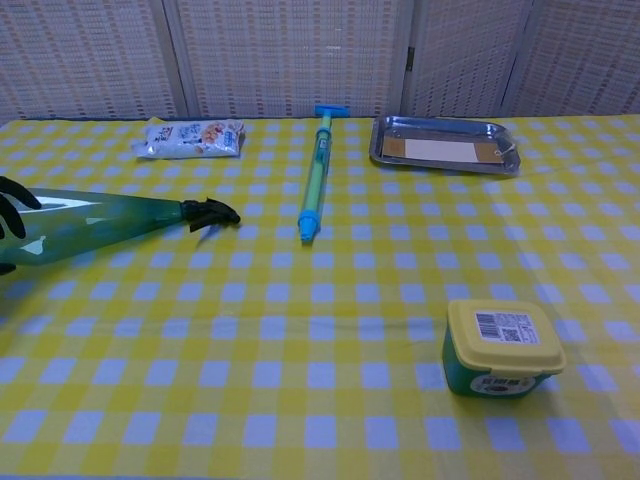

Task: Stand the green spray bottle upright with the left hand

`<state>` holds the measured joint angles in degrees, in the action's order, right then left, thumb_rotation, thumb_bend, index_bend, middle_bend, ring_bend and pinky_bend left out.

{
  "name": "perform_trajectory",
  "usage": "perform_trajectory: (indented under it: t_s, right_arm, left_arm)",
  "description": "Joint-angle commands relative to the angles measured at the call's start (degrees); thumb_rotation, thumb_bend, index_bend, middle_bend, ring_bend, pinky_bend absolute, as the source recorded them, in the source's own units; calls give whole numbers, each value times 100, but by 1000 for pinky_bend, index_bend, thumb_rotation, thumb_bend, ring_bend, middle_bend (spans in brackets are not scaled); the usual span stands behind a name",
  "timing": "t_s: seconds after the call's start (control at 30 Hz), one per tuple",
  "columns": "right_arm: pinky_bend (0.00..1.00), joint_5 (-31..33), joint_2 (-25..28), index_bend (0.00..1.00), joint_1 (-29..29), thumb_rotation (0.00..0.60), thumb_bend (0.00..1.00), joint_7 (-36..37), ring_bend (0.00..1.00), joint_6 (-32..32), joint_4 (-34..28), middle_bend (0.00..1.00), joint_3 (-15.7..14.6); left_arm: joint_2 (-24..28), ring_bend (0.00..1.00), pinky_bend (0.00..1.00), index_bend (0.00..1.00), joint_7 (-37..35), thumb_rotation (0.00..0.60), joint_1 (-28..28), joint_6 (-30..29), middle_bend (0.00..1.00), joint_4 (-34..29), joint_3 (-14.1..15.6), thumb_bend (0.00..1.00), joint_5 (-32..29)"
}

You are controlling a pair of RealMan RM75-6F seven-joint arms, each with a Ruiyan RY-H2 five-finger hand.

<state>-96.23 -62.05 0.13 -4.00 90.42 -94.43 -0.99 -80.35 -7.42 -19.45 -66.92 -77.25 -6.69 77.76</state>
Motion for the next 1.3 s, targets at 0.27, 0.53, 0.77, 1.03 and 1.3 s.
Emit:
perform_trajectory:
  t_s: [0.27, 0.53, 0.77, 1.03, 1.3]
  right_arm:
    - [0, -69, 33, 0, -35, 600, 331, 68, 0, 93, -4, 0, -18]
    - [0, -362, 114, 0, -127, 600, 331, 218, 0, 336, -15, 0, -126]
    - [0, -622, 218, 0, -192, 600, 331, 488, 0, 547, 45, 0, -222]
    - [0, -732, 285, 0, -191, 600, 331, 713, 0, 579, 86, 0, -280]
    - [0, -615, 375, 0, -149, 600, 331, 995, 0, 532, 103, 0, -246]
  left_arm:
    - [123, 467, 544, 334, -144, 600, 89, -539, 455, -526, -115, 286, 187]
    - [-24, 545, 569, 350, 1214, 600, 228, -1476, 586, -1280, -282, 286, 409]
    - [-354, 894, 984, 411, 2528, 600, -46, -1647, 931, -1552, -633, 286, 289]
    - [-760, 1000, 1000, 529, 4355, 600, -688, -1069, 1000, -1930, -1209, 286, -996]
    - [-1218, 1000, 1000, 495, 6023, 600, -1662, -524, 1000, -1664, -1715, 284, -2732]
